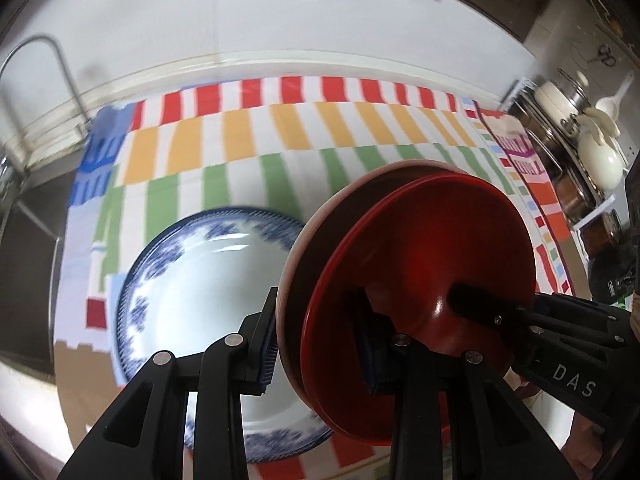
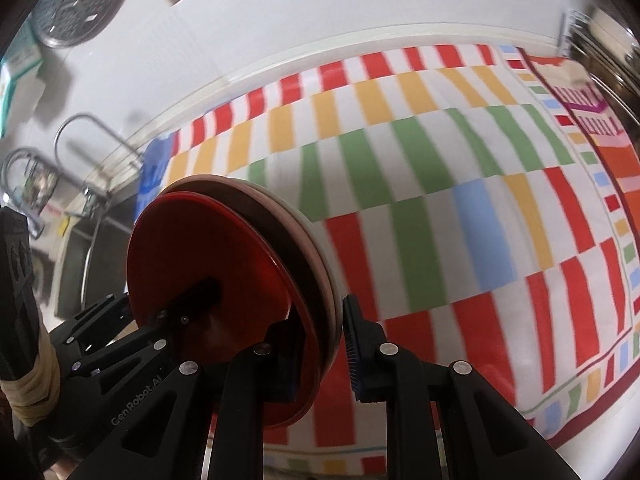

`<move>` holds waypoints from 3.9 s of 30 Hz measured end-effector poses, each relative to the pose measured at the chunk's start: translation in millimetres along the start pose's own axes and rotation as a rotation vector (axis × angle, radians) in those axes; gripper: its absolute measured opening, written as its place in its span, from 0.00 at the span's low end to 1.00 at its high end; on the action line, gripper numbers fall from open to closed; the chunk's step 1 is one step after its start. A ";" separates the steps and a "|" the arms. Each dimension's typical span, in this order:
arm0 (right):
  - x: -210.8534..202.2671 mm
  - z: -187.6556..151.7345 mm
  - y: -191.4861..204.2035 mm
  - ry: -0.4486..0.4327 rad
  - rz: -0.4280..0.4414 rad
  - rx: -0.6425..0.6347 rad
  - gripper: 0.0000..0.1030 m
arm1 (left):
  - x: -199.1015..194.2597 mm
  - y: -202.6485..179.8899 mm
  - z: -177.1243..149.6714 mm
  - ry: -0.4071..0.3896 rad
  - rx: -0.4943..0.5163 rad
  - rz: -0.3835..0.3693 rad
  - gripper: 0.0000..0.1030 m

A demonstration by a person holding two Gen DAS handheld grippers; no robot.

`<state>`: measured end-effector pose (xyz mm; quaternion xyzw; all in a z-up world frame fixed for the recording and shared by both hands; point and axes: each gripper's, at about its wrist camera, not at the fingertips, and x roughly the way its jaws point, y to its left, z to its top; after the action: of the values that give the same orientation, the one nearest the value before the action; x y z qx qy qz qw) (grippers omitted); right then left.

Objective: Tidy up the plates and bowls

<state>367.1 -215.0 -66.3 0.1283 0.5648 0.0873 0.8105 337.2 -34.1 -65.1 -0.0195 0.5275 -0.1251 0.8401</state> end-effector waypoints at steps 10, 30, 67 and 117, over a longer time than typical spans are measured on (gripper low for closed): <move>25.1 -17.9 48.2 0.110 0.034 -0.076 0.19 | -6.9 49.3 -22.1 0.041 -0.090 0.045 0.32; 67.9 -22.9 82.1 0.220 0.032 -0.077 0.19 | 18.0 91.3 -32.7 0.124 -0.147 0.019 0.32; -57.7 -81.3 78.5 -0.428 -0.202 -0.288 0.77 | -97.4 48.0 -92.5 -0.407 -0.033 0.271 0.97; -198.0 -279.1 28.8 -0.666 -0.171 -0.281 0.86 | -216.2 -64.3 -270.3 -0.560 0.009 0.303 1.00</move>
<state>36.7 -213.8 27.5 -0.0107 0.2610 0.0493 0.9640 -5.0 -19.7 16.4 0.0294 0.2722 0.0091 0.9618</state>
